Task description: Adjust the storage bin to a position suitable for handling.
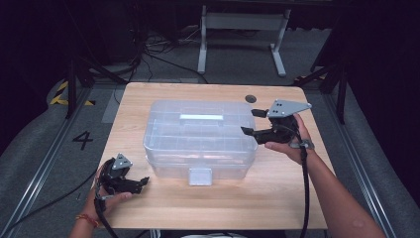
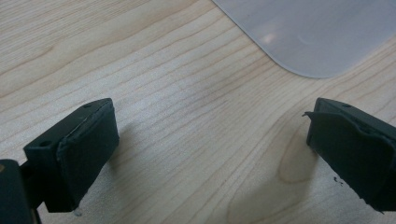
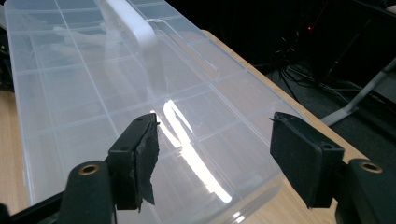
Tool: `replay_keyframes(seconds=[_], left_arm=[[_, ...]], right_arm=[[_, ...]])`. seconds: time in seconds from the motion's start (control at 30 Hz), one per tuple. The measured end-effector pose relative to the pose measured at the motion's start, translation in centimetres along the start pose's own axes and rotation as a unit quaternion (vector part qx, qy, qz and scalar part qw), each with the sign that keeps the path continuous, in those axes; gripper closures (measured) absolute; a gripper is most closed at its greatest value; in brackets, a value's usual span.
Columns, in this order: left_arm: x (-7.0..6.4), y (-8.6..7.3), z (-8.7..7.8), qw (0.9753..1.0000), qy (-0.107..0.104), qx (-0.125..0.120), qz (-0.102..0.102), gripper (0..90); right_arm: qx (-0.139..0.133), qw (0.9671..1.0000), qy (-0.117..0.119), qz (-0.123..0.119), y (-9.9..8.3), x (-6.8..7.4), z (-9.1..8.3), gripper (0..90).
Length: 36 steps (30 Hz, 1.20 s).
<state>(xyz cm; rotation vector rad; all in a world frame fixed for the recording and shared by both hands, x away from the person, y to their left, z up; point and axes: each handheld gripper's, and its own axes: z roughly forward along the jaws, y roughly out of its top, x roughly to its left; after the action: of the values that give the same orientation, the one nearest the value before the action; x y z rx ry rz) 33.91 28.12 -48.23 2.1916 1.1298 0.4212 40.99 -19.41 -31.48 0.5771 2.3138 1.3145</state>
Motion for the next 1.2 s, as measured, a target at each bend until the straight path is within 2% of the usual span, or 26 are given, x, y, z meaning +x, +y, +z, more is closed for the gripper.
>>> replay_keyframes(seconds=[1.03,1.2], left_arm=[[0.0,0.0,0.0,1.0,0.0,0.0,0.0,2.6],[0.0,0.0,0.0,1.0,0.0,0.0,0.0,2.7]], right_arm=[[0.01,0.999,0.033,-0.028,2.6,1.6,3.5,35.3],[0.006,0.9991,0.028,-0.032,3.2,1.8,3.9,39.1]])
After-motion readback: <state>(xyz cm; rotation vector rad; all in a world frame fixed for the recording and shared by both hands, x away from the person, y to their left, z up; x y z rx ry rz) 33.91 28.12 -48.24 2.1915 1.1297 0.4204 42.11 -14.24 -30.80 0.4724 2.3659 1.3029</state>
